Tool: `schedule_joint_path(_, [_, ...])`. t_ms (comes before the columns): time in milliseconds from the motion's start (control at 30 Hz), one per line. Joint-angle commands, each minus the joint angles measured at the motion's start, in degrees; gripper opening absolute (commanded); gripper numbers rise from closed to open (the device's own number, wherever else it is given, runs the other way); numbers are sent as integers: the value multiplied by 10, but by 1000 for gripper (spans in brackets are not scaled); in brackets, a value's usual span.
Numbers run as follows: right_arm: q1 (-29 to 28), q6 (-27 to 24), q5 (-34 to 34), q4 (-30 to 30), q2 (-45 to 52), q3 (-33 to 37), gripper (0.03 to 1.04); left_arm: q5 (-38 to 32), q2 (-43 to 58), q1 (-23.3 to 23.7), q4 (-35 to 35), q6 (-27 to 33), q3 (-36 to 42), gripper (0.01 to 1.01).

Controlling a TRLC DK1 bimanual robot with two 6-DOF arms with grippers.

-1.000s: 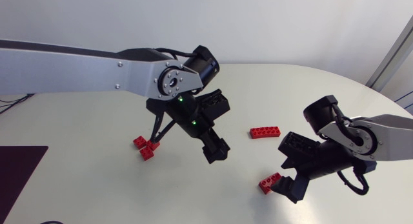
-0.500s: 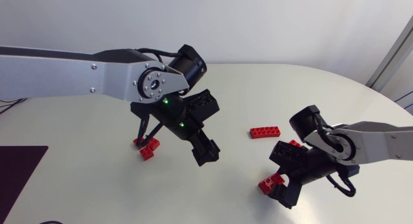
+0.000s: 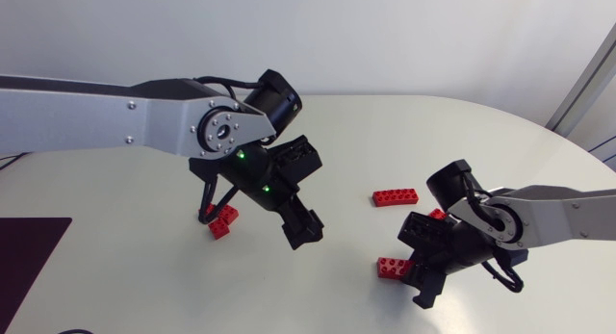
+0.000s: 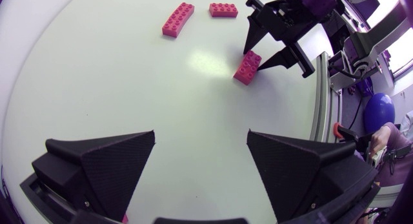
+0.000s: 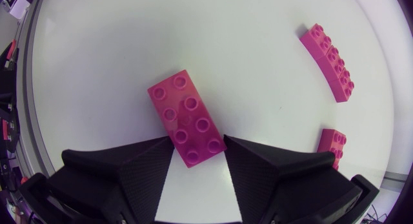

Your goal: Sort duplo bricks by size, large to the right and small to the left

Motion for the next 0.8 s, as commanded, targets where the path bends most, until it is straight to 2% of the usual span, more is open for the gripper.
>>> schedule_joint_path(0, [-2, -18, 3, -2, 5, -16, 410, 1, -14, 4, 3, -3, -18, 992])
schedule_joint_path(67, [-4, -19, 3, -4, -6, -16, 426, 1, -16, 6, 3, -1, -20, 992])
schedule_joint_path(100, [-4, -19, 3, -5, -9, -13, 516, 1, -18, 6, 4, -1, -20, 992])
schedule_joint_path(167, [-4, -18, 3, -6, -11, -4, 900, 1, -20, 9, 4, -1, -20, 992])
schedule_joint_path(200, [-2, -18, 3, -9, -11, 2, 1010, 1, -21, 9, 3, -1, -20, 992])
schedule_joint_path(433, [36, -19, 5, -29, 25, 41, 1005, 1, -30, 11, 3, -1, -26, 992])
schedule_joint_path(500, [40, -20, 4, -31, 37, 46, 979, 1, -31, 13, 3, 0, -28, 992])
schedule_joint_path(567, [43, -20, 4, -32, 45, 46, 875, 1, -34, 14, 3, 1, -28, 992])
schedule_joint_path(633, [45, -20, 3, -38, 46, 41, 711, 1, -35, 16, 4, 2, -30, 992])
schedule_joint_path(733, [46, -18, 3, -36, 40, 30, 392, 1, -34, 18, 4, 3, -30, 992])
schedule_joint_path(767, [46, -18, 3, -35, 35, 26, 325, 1, -34, 18, 5, 4, -31, 992])
